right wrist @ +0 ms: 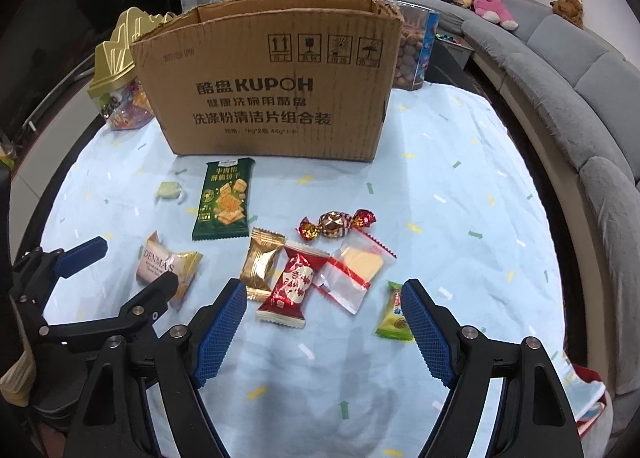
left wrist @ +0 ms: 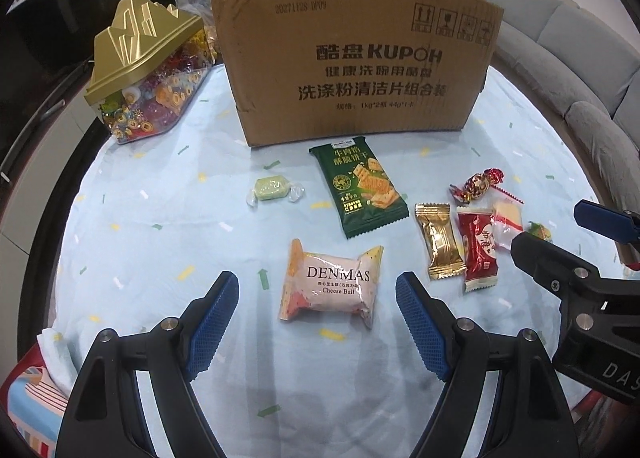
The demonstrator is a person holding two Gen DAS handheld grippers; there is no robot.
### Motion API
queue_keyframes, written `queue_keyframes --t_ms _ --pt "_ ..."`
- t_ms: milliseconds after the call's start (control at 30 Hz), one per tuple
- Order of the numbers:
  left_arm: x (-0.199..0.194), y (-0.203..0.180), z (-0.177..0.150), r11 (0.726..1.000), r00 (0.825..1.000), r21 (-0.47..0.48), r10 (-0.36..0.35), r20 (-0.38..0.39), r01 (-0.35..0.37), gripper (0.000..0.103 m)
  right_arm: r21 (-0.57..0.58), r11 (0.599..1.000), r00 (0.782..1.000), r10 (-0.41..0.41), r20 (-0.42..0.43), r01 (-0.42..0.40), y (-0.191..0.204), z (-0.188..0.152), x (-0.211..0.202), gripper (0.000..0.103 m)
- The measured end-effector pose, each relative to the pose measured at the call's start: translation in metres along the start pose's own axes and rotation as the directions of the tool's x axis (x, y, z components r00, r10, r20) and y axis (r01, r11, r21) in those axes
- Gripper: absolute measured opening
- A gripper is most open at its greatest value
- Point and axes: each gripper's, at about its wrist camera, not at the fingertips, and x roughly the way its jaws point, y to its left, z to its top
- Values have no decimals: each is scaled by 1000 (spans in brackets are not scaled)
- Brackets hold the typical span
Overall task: Organize snacks
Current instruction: 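Grasp the DENMAS cheese ball packet with the left tool while the right tool grasps the red-white candy packet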
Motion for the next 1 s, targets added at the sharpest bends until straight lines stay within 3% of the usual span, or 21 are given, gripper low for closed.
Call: queue_keyframes --t_ms 500,767,1000 --pt "11 -1 -7 1000 1000 -7 -1 9 1 80 -23 1000 998 23 67 -22 10 -7 2 65" --pt "18 2 -6 1000 1000 -17 10 15 -10 76 -4 999 998 44 35 -43 12 -7 21 53" --pt "22 -2 -6 1000 1000 8 11 20 -11 70 -8 999 998 51 27 -51 14 -8 32 53"
